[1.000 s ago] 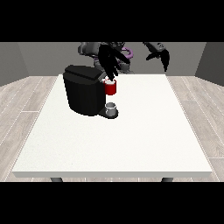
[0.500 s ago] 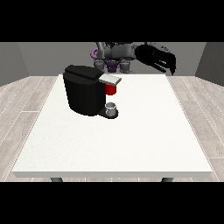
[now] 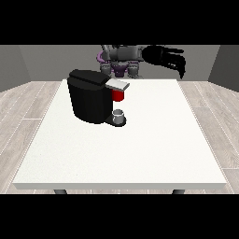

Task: Insert the coffee pod into the coffee machine and close the lid

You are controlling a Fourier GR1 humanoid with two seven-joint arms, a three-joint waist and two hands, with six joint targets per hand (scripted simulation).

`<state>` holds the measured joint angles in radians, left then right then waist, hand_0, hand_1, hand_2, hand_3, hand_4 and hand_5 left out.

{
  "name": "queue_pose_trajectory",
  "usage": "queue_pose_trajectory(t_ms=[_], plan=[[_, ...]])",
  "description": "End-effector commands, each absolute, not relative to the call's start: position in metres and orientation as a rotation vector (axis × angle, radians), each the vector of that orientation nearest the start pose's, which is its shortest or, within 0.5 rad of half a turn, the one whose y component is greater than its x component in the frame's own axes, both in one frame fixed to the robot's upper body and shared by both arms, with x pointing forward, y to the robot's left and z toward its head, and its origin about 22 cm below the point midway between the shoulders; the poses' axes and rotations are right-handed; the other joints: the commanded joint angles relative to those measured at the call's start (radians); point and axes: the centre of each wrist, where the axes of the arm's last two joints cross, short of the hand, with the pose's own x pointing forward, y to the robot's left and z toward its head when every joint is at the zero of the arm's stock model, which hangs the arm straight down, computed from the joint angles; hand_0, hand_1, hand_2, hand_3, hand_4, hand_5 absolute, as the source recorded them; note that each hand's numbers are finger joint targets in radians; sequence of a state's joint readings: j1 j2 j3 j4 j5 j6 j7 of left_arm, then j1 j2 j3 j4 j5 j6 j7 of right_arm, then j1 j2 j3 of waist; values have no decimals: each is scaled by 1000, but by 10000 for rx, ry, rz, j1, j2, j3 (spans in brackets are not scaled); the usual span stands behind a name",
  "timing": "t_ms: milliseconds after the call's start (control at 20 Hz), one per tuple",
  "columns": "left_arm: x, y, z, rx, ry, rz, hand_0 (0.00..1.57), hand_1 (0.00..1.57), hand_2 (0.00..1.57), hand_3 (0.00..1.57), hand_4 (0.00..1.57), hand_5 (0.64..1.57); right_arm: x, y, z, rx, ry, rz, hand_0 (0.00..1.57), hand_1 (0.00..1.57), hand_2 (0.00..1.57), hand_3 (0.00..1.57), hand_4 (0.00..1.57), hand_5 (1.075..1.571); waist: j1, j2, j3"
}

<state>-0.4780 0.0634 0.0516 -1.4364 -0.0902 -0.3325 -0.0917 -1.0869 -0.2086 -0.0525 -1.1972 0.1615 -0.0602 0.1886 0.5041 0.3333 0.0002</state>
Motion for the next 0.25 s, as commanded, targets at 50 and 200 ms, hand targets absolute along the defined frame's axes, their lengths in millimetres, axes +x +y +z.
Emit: queue_pose_trajectory(t_ms=[50,200], plan=[[333,220,71,-1857,-18346,-4289,0,0,0,0,246,1571,391,-101,229,-165,-20638,4616,0,0,0,0,181,1571,-1051,-890,-5],[319,240,50,-1407,-17788,-3786,0,0,0,0,266,1571,385,-98,188,532,-20287,5089,0,0,0,0,259,1571,-1629,-1448,-3]])
